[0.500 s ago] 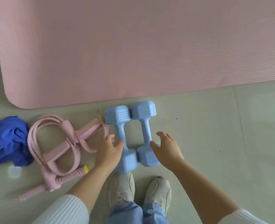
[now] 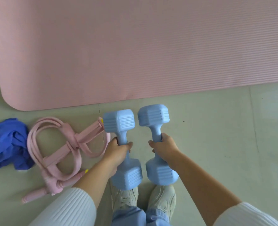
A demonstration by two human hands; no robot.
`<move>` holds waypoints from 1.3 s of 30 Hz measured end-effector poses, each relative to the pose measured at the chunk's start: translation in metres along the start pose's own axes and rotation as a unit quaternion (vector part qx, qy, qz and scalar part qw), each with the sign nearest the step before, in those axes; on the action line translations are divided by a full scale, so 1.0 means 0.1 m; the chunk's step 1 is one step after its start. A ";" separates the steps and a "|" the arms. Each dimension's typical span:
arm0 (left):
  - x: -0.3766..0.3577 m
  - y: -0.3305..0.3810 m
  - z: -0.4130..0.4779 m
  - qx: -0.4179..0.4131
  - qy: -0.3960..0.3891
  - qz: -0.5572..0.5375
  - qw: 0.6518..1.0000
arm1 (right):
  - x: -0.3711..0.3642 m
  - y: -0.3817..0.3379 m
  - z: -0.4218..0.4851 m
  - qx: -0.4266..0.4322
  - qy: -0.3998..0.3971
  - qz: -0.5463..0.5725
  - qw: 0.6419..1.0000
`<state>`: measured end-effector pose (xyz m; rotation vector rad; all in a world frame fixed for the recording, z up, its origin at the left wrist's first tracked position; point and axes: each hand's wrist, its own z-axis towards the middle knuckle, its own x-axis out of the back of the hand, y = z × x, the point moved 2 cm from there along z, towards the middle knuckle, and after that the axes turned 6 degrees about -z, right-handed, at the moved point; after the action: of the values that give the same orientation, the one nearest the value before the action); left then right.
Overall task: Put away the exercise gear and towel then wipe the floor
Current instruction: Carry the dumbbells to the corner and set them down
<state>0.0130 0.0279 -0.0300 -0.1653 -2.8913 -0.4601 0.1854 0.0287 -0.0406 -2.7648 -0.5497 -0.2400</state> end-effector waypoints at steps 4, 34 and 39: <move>0.11 0.35 -0.83 -0.020 -0.014 0.026 0.999 | 0.43 -0.10 -0.86 -0.014 0.015 0.043 0.999; -4.10 3.28 -6.78 -0.202 -0.241 0.222 0.923 | 6.08 0.96 -5.74 0.073 0.180 0.425 0.884; -5.48 3.80 -7.11 -0.225 -0.272 0.245 0.903 | 7.46 1.32 -5.70 0.073 0.223 0.438 0.868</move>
<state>0.7324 0.1187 0.6207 -1.2399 -3.0039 -1.1146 0.8606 -0.0197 0.6232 -2.3850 0.7603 -0.5502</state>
